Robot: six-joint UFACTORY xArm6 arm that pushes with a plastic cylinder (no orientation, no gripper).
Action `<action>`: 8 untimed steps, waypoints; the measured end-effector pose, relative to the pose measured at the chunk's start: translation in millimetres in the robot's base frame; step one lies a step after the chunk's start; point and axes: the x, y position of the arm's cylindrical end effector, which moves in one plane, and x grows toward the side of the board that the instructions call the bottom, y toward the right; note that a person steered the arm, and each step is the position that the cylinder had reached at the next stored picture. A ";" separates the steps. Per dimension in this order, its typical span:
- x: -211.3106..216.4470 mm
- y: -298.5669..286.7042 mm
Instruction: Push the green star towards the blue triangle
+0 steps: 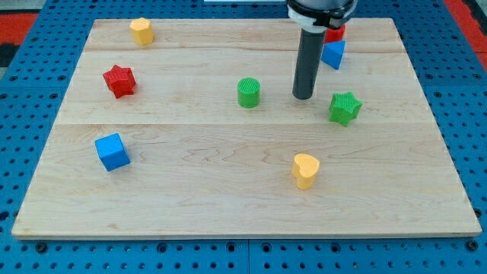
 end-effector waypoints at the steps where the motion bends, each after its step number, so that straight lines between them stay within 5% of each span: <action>1: 27.3 0.0; 2: 78.1 0.0; 4: 63.3 75.9; 8: 55.3 80.2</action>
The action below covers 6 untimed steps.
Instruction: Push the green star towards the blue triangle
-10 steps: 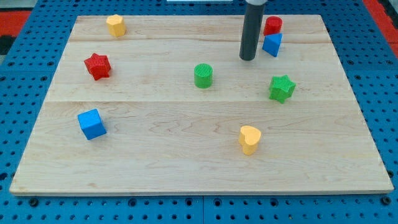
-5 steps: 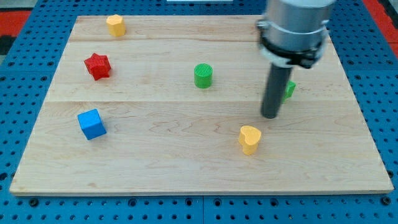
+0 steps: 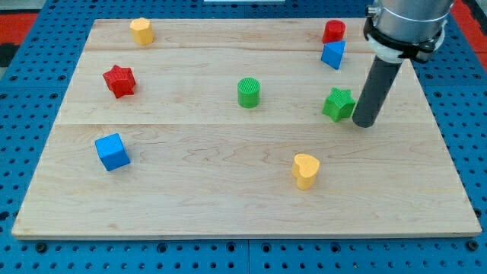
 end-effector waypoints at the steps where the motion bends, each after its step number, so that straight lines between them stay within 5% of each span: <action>1: 8.0 -14.6; 3: -9.6 -63.9; 6: -50.1 -31.5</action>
